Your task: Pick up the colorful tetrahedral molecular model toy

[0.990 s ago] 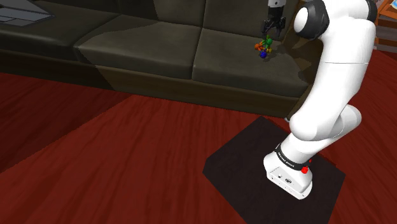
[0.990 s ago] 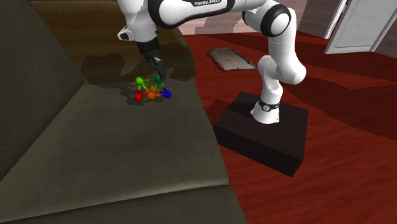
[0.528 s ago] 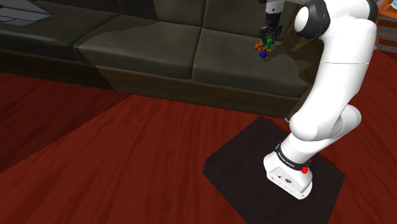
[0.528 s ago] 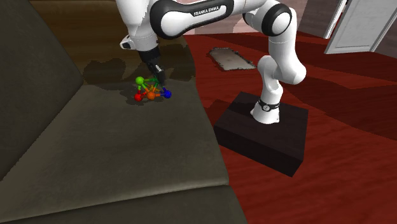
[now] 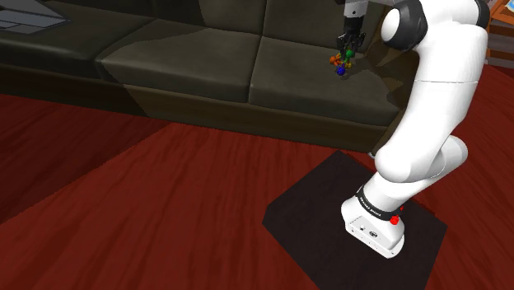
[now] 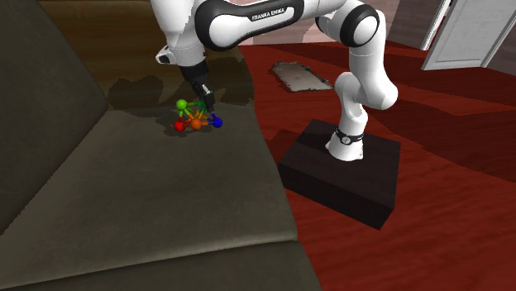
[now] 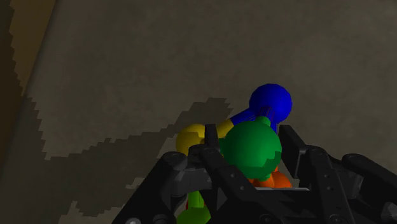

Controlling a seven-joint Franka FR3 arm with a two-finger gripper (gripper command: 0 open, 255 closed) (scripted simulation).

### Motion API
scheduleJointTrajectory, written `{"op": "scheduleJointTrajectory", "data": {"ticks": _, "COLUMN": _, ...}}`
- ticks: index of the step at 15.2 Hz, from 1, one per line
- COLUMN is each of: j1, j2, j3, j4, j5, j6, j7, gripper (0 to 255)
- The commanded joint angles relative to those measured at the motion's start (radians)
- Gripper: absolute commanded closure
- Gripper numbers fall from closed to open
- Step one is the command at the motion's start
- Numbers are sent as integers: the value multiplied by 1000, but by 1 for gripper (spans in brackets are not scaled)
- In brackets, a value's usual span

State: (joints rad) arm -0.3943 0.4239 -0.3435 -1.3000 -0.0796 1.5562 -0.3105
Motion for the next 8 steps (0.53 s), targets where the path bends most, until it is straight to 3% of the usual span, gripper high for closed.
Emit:
{"op": "scheduleJointTrajectory", "data": {"ticks": 1, "j1": 1, "j2": -2, "j3": 0, "j4": -6, "j5": -1, "j6": 2, "j7": 1, "gripper": 255}}
{"op": "scheduleJointTrajectory", "data": {"ticks": 8, "j1": -10, "j2": 18, "j3": -3, "j4": 119, "j5": 4, "j6": -101, "j7": -17, "gripper": 255}}
